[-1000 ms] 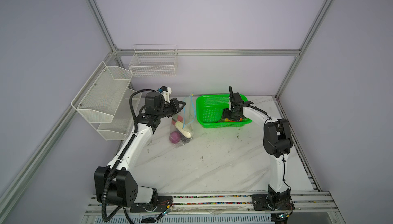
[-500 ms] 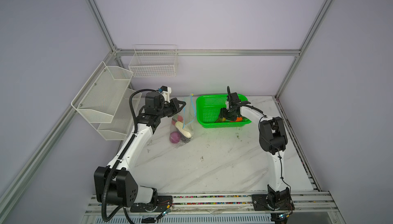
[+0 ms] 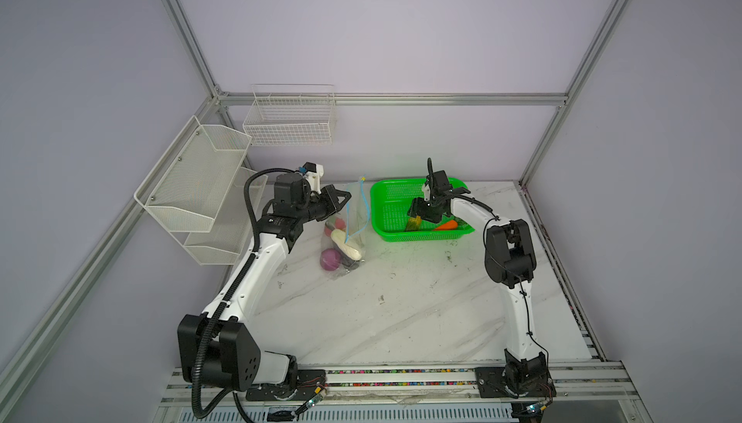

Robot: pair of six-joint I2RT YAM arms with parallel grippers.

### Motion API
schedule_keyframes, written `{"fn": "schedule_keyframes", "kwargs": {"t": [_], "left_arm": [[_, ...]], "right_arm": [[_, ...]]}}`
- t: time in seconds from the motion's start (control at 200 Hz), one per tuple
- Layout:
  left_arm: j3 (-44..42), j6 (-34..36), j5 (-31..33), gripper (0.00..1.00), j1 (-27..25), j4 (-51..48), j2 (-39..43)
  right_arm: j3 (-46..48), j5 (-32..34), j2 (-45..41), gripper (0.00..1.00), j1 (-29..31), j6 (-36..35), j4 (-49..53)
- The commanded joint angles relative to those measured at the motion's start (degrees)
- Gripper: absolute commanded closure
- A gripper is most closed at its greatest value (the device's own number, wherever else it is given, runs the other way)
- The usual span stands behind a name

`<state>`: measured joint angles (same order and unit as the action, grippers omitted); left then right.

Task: Place the food in the zip-top bag and seal the zipper
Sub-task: 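Lower the right gripper around the orange-yellow papaya and close on it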

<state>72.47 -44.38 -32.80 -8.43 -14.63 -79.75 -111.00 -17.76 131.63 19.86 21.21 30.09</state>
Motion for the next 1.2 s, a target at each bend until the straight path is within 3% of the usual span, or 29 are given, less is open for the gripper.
{"fn": "schedule_keyframes", "kwargs": {"t": [0.0,0.205,0.515,1.045,1.195], "left_arm": [[-1.89,-0.18,-1.22,1.0,0.05,2.13,1.39],[-2.06,-0.09,-1.27,1.0,0.25,1.98,1.41],[-2.24,0.04,-1.41,1.0,0.69,1.87,1.83],[-2.79,-0.44,-1.31,1.0,0.69,2.71,1.96],[-2.6,-0.44,-1.31,1.0,0.69,2.71,1.79]], "right_arm": [[-3.09,-2.14,1.2,0.34,-0.52,0.79,0.13],[-3.51,-0.08,-1.45,0.33,-1.28,0.59,1.87],[5.42,1.19,-9.43,0.28,-1.27,0.1,1.64],[9.75,-3.2,-6.04,0.26,-1.23,-0.88,-1.36],[10.11,-7.43,-5.25,0.26,-1.05,1.26,-4.26]]}}
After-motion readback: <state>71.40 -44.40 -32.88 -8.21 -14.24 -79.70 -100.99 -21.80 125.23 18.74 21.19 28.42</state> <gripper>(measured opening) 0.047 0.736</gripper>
